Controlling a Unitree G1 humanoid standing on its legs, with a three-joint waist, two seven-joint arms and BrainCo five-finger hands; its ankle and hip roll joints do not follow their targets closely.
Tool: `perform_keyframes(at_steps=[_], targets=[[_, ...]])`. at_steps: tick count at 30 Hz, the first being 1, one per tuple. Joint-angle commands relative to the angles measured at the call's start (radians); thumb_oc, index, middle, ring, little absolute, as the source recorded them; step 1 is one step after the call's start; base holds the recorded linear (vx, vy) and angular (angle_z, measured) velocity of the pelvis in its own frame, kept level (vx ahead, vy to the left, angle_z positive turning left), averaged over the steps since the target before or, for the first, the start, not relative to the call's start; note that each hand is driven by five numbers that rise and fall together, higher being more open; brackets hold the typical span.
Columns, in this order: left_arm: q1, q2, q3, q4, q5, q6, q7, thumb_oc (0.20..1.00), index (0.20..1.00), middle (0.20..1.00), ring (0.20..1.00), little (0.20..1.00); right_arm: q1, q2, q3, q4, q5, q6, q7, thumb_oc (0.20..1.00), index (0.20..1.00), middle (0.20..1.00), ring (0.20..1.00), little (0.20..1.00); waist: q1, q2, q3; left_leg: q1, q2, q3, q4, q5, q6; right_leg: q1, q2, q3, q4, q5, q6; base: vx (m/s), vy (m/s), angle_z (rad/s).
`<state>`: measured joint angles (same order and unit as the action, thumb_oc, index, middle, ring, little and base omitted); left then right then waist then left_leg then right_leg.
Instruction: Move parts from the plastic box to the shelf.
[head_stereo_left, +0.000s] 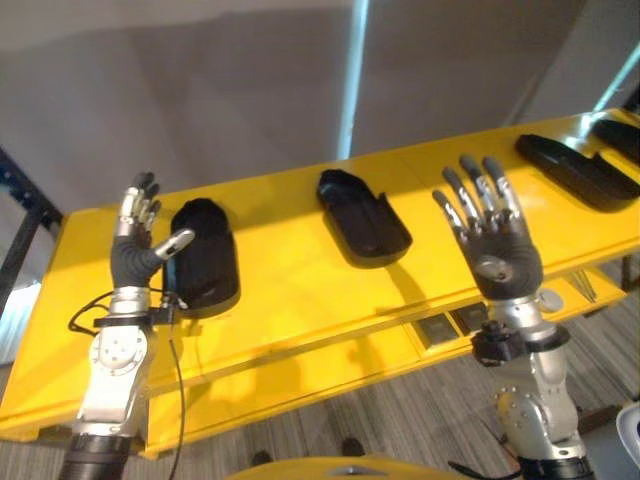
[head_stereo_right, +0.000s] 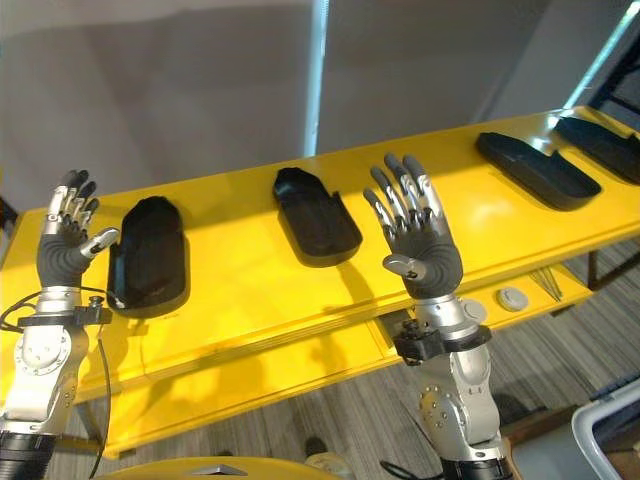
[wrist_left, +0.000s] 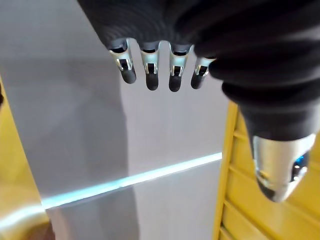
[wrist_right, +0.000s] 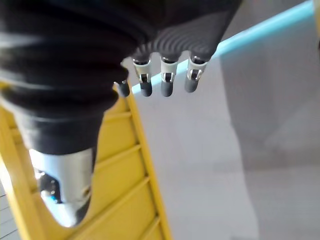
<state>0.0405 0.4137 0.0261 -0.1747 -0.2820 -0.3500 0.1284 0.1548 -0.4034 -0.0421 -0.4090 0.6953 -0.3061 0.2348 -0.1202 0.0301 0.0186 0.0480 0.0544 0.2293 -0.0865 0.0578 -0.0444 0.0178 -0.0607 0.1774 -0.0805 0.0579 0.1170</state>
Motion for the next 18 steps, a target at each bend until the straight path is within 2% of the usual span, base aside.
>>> perform_keyframes(at_steps=[1,4,5,6,7,8,9,11,12,13,16,17,18], targets=[[-0.061,0.057,-0.006,0.026,-0.013,-0.03,-0.01,1.0,1.0,1.0,1.0,1.0,-0.034,0.013,-0.028,-0.004,-0.083,-0.063,-0.054,1.0,1.0,1.0,1.0,1.0,0.01,-0.04,-0.012,0.06,0.029,-0.009,0.045,-0.153,-0.004,-0.024,-0.013,0.032,0.104,-0.107,0.051,-0.04,0.016,-0.53],[-0.078,0.05,-0.045,0.026,-0.015,-0.019,-0.031,1.0,1.0,1.0,1.0,1.0,0.022,0.03,-0.101,0.053,-0.193,-0.07,-0.145,1.0,1.0,1.0,1.0,1.0,-0.046,-0.028,-0.005,0.081,0.032,0.043,0.045,-0.159,0.005,-0.054,0.007,0.099,0.139,-0.101,0.059,-0.03,0.026,-0.52],[-0.083,0.05,-0.056,0.028,-0.015,-0.016,-0.036,1.0,1.0,1.0,1.0,1.0,0.034,0.043,-0.119,0.062,-0.192,-0.072,-0.156,1.0,1.0,1.0,1.0,1.0,-0.062,-0.023,-0.002,0.087,0.033,0.057,0.043,-0.16,0.006,-0.063,0.014,0.114,0.144,-0.102,0.06,-0.03,0.002,-0.56],[-0.085,0.05,-0.057,0.029,-0.015,-0.017,-0.036,1.0,1.0,1.0,1.0,1.0,0.036,0.043,-0.12,0.061,-0.192,-0.071,-0.156,1.0,1.0,1.0,1.0,1.0,-0.058,-0.023,-0.002,0.089,0.034,0.06,0.042,-0.16,0.005,-0.064,0.015,0.118,0.146,-0.103,0.06,-0.01,0.004,-0.53],[-0.094,0.048,-0.08,0.048,-0.016,-0.01,-0.042,1.0,1.0,1.0,1.0,1.0,0.059,0.065,-0.146,0.083,-0.159,-0.073,-0.164,1.0,1.0,1.0,1.0,1.0,-0.092,-0.017,0.007,0.105,0.033,0.085,0.04,-0.168,0.009,-0.068,0.027,0.144,0.15,-0.103,0.067,-0.02,-0.012,-0.48],[-0.095,0.049,-0.08,0.049,-0.016,-0.011,-0.042,1.0,1.0,1.0,1.0,1.0,0.059,0.066,-0.146,0.083,-0.159,-0.073,-0.164,1.0,1.0,1.0,1.0,1.0,-0.087,-0.018,0.004,0.101,0.035,0.09,0.039,-0.163,0.007,-0.074,0.03,0.149,0.149,-0.096,0.066,-0.03,-0.02,-0.41],[-0.101,0.046,-0.088,0.049,-0.02,-0.008,-0.043,1.0,1.0,1.0,1.0,1.0,0.073,0.072,-0.164,0.097,-0.158,-0.074,-0.176,1.0,1.0,1.0,1.0,1.0,-0.111,-0.014,0.012,0.107,0.033,0.104,0.045,-0.172,0.011,-0.078,0.038,0.168,0.153,-0.098,0.073,-0.04,-0.036,-0.34],[-0.103,0.041,-0.095,0.056,-0.023,-0.006,-0.047,1.0,1.0,1.0,1.0,1.0,0.092,0.067,-0.177,0.106,-0.181,-0.07,-0.186,1.0,1.0,1.0,1.0,1.0,-0.13,-0.012,0.017,0.113,0.034,0.136,0.053,-0.178,0.012,-0.087,0.057,0.207,0.148,-0.091,0.075,-0.02,-0.04,-0.5],[-0.103,0.042,-0.094,0.057,-0.023,-0.007,-0.047,1.0,1.0,1.0,1.0,1.0,0.092,0.068,-0.176,0.106,-0.182,-0.07,-0.187,1.0,1.0,1.0,1.0,1.0,-0.126,-0.012,0.016,0.11,0.036,0.141,0.053,-0.173,0.01,-0.092,0.06,0.212,0.147,-0.085,0.074,0.0,-0.089,-0.98],[-0.104,0.041,-0.095,0.068,-0.013,-0.007,-0.058,1.0,1.0,1.0,1.0,1.0,0.112,0.059,-0.213,0.122,-0.209,-0.069,-0.185,1.0,1.0,1.0,1.0,1.0,-0.153,-0.009,0.021,0.125,0.043,0.185,0.079,-0.193,0.009,-0.093,0.093,0.257,0.137,-0.08,0.079,0.0,-0.076,-0.97],[-0.104,0.034,-0.093,0.081,-0.014,-0.007,-0.057,1.0,1.0,1.0,1.0,1.0,0.12,0.047,-0.21,0.151,-0.229,-0.069,-0.186,1.0,1.0,1.0,1.0,1.0,-0.155,-0.014,0.02,0.127,0.06,0.215,0.124,-0.211,0.005,-0.086,0.116,0.275,0.133,-0.077,0.078,0.05,-0.102,-0.83],[-0.105,0.031,-0.097,0.087,-0.019,-0.003,-0.062,1.0,1.0,1.0,1.0,1.0,0.129,0.045,-0.21,0.171,-0.243,-0.066,-0.188,1.0,1.0,1.0,1.0,1.0,-0.152,-0.009,0.016,0.135,0.067,0.21,0.136,-0.241,0.006,-0.071,0.118,0.265,0.128,-0.099,0.081,0.01,-0.106,-0.8],[-0.105,0.029,-0.095,0.089,-0.019,-0.004,-0.062,1.0,1.0,1.0,1.0,1.0,0.128,0.042,-0.209,0.172,-0.243,-0.067,-0.188,1.0,1.0,1.0,1.0,1.0,-0.154,-0.018,0.02,0.125,0.075,0.223,0.147,-0.217,0.001,-0.078,0.124,0.274,0.132,-0.079,0.075,-0.01,-0.161,-0.62]])
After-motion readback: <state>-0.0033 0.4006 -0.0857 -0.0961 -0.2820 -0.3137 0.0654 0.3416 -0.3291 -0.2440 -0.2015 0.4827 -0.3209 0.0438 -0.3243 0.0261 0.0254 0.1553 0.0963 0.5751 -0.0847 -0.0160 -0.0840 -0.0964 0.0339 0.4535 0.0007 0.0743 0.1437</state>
